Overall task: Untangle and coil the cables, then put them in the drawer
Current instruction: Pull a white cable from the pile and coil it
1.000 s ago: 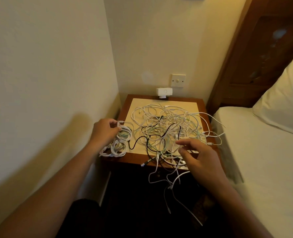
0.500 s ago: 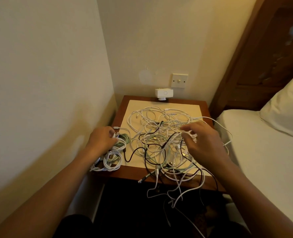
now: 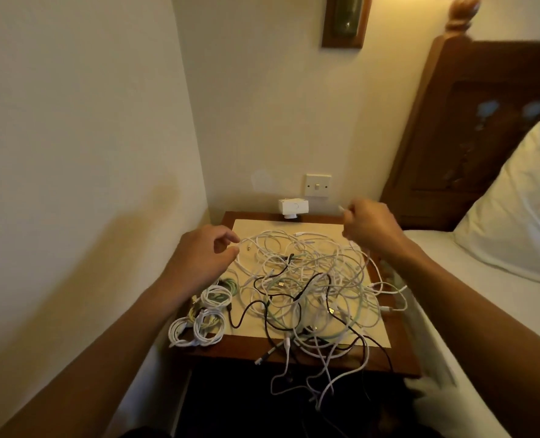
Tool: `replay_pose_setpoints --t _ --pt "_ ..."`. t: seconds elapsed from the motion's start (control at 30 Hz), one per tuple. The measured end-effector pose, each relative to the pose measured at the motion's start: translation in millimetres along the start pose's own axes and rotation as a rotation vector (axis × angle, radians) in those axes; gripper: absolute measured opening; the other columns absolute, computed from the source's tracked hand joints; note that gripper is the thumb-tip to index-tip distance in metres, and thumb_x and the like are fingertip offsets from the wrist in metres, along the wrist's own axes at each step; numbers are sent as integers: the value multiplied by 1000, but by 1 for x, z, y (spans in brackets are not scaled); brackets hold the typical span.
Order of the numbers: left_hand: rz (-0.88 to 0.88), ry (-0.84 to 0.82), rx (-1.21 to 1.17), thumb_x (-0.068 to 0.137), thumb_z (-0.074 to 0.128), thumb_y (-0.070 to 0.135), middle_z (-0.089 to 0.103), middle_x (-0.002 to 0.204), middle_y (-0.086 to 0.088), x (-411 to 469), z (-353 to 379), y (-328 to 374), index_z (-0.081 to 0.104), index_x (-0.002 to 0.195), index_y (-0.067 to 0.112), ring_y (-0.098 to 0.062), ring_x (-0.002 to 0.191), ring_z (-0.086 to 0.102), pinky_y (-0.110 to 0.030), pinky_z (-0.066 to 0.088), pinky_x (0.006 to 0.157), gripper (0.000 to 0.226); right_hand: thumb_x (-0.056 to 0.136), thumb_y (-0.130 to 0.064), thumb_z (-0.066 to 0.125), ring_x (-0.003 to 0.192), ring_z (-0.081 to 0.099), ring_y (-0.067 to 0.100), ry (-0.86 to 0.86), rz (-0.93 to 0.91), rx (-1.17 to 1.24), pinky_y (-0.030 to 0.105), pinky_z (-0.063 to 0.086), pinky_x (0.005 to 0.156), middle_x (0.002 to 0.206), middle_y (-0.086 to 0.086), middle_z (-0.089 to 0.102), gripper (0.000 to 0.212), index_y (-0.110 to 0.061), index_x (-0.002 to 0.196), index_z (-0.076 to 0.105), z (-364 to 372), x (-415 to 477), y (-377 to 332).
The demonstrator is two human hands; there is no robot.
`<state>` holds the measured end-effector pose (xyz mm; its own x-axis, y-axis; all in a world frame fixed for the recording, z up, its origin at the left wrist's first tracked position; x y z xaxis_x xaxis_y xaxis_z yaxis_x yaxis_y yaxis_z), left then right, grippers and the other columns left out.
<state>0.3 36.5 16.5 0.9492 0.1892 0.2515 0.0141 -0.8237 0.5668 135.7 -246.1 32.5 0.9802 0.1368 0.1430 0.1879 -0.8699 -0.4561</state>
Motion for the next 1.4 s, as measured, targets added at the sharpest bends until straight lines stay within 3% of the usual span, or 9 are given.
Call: replay_pose_setpoints --t 0.1,0.2,0.33,0.6,0.73,0.87,1.13,1.3,1.4 --pt "53 2 -30 95 69 31 67 96 15 -1 -15 28 71 104 35 1 85 59 -13 39 64 10 107 -32 49 79 69 24 169 -7 204 39 61 66 97 8 69 19 -18 110 60 -54 -1 2" --pt "104 18 -77 95 70 29 68 94 15 -5 -28 59 72 102 34 1 83 60 -14 40 64 9 108 -26 52 74 67 14 295 -143 329 19 53 51 97 3 66 18 -15 119 62 -109 -11 -9" --pt "193 74 -162 94 70 29 70 99 10 -8 -45 109 69 107 32 -2 85 62 -15 44 66 13 108 -28 52 77 65 9 327 -390 346 24 51 66 88 -3 67 24 -19 125 66 -177 -40 -31" --pt "383 362 -364 92 71 47 44 148 -6 -17 -105 232 30 153 21 -17 128 49 -30 44 96 78 107 -26 54 66 58 12 323 -672 399 19 47 58 85 3 68 24 -16 122 68 -272 -121 -87" --pt "462 254 -320 104 56 38 61 135 -5 -21 -131 262 55 135 17 -16 125 56 -25 44 94 38 108 -22 53 73 60 19 312 -765 475 25 54 67 87 7 67 22 -12 121 68 -297 -146 -100" --pt "447 -235 -760 109 47 23 58 67 -2 -43 -142 254 67 113 8 -15 57 55 -29 52 61 26 108 -25 52 71 59 11 361 -743 530 21 55 68 84 2 63 24 -11 122 66 -315 -154 -88" --pt "324 -228 -1393 106 44 22 33 56 6 -62 -175 210 68 109 10 -6 46 26 -21 25 43 27 102 -12 61 90 66 13 -91 -348 107 34 53 79 94 -8 68 24 -33 92 66 -156 -118 27" --pt "295 -36 -1218 107 46 28 36 63 3 -71 -179 173 65 128 15 -10 53 24 -22 26 47 30 104 -17 58 93 71 20 -378 -52 149 29 58 77 95 2 71 16 -20 93 69 -52 -139 66" --pt "232 -124 -929 107 49 30 37 63 1 -76 -149 144 68 126 17 -12 53 25 -24 23 46 30 105 -11 56 83 72 15 -270 -141 340 16 55 63 97 9 71 14 -9 102 69 -71 -139 26"
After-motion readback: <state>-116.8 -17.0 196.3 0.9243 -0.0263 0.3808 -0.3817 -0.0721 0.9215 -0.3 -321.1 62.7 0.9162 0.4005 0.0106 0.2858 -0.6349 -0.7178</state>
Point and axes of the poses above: each hand's wrist, its own x-axis towards the middle knuckle, its own z-axis out of the palm, y = z × x, the point moved 2 cm from there along x, towards the middle knuckle
